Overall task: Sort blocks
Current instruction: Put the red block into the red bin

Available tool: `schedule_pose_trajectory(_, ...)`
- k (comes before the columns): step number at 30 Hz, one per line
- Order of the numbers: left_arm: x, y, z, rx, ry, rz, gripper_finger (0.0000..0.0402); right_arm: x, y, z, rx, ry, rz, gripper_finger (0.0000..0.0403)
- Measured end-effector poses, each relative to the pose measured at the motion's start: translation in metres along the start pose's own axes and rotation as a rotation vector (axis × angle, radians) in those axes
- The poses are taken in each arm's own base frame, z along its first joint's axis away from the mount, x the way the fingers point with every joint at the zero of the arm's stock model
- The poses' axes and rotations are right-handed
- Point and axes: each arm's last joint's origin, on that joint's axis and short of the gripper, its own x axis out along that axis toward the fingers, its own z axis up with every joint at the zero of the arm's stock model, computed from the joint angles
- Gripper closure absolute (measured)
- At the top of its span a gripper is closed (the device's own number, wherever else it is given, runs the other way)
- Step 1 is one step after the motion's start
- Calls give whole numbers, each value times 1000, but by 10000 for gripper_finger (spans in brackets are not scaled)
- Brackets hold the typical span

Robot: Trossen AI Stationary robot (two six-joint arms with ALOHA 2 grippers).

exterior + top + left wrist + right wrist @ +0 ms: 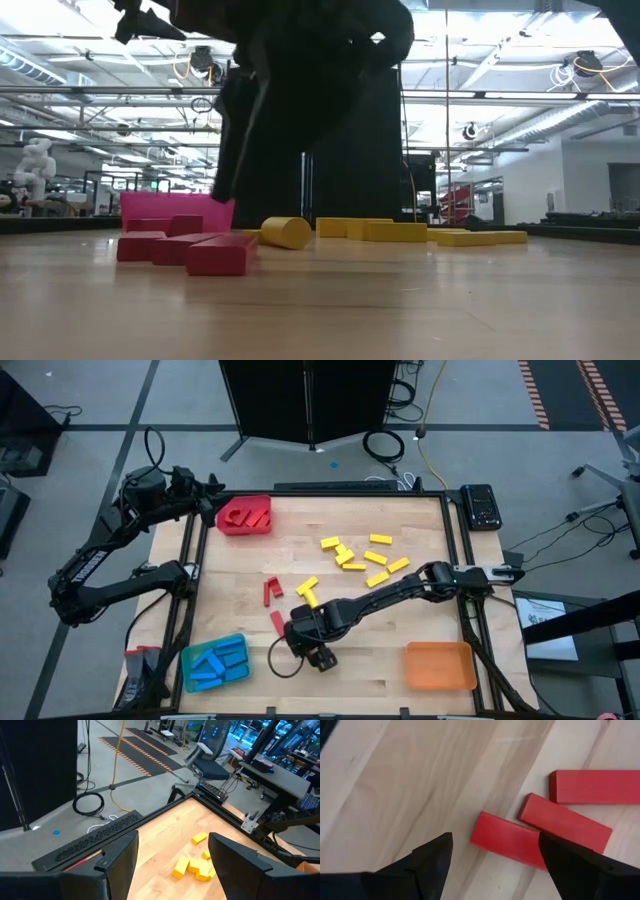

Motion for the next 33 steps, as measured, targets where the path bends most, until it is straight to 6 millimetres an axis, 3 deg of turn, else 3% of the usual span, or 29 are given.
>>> schedule_pose_trajectory(13, 0, 1, -5, -2, 50, 13, 155, 4, -8, 3, -31, -49, -28, 110)
schedule_pose_trajectory(22, 0, 2, -5, 45, 46, 26, 155, 26, -15, -7, 19, 12, -11, 110)
schedule_pose_trajectory(28, 0, 2, -5, 46, 44, 27, 155, 19, -18, -34, 224, 289, 4, 110)
schedule_pose_trajectory(33, 0, 2, -4, 49, 43, 28, 155, 13, -23, -50, 241, 453, 36, 110)
